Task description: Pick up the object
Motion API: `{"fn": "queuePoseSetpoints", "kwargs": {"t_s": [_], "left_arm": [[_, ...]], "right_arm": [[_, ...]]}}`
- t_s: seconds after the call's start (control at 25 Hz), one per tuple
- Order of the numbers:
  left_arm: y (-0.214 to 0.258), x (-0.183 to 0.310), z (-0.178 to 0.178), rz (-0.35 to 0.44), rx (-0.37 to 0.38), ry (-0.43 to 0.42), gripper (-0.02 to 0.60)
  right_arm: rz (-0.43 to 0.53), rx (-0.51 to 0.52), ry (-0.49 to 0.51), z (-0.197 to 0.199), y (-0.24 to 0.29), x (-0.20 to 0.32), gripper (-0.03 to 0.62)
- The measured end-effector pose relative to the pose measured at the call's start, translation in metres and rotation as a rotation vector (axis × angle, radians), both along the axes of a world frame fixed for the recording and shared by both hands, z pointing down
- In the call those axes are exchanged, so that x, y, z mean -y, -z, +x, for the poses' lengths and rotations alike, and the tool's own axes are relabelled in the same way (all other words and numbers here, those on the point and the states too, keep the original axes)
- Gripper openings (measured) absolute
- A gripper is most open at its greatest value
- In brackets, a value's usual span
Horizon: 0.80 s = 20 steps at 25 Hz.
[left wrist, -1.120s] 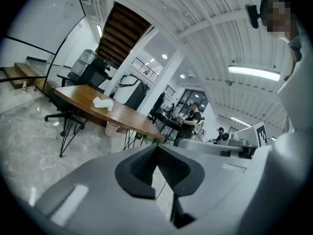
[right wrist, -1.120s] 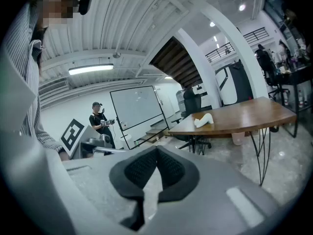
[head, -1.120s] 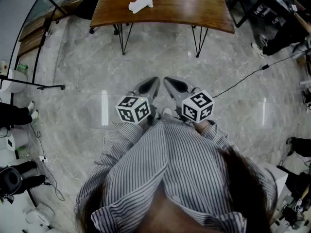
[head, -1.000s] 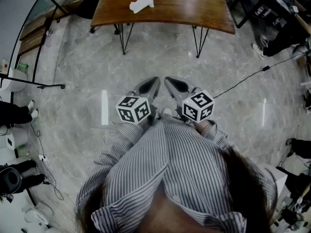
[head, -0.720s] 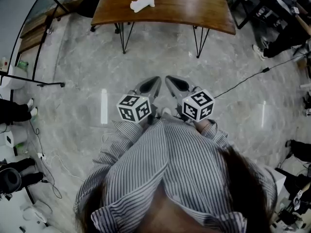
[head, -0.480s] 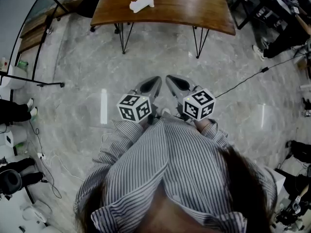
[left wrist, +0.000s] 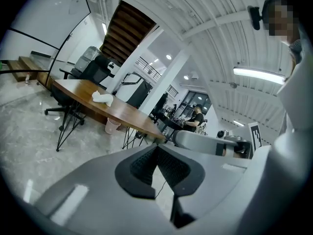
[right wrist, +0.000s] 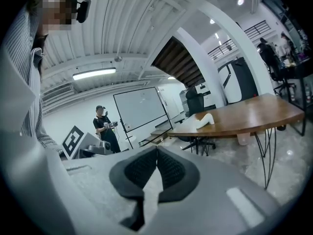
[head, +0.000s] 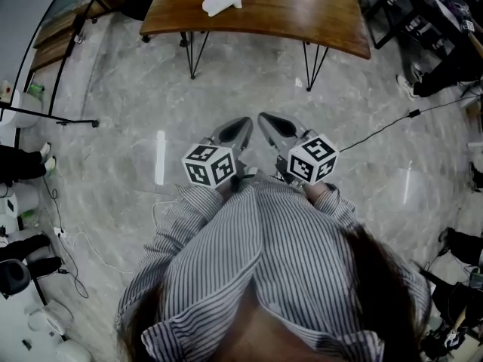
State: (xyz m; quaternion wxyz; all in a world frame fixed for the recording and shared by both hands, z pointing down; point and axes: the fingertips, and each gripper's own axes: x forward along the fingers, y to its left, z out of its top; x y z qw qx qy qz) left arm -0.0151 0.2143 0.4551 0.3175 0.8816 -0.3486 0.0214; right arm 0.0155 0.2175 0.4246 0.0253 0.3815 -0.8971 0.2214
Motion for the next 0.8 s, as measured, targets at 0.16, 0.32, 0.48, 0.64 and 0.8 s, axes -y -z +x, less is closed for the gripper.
{"fn": "queuePoseSetpoints", "kwargs": {"t_s": [0.16, 0.32, 0.48, 0.64, 0.8], "left_arm": [[-0.006, 0.008, 0.007, -0.015, -0.013, 0.007, 0.006], [-0.004, 0.033, 0.008, -0.001, -0.017, 0.017, 0.005], [-0.006, 0.075, 0.011, 0.015, -0.007, 0.007, 0.005], [-0.007, 0.133, 0.009, 0.031, 0.001, 0.005, 0.005], [-0.009, 0.194, 0.005, 0.024, 0.022, -0.022, 0.005]], "right_arm": [[-0.018, -0.002, 0.005, 0.008, -0.009, 0.011, 0.002], [-0.018, 0.0, 0.009, 0.01, -0.012, 0.031, 0.002], [-0.02, 0.013, -0.004, 0.012, -0.015, 0.073, 0.002], [-0.019, 0.015, -0.035, 0.017, -0.02, 0.13, 0.002], [-0.048, 0.035, -0.07, 0.017, -0.022, 0.194, 0.002]]}}
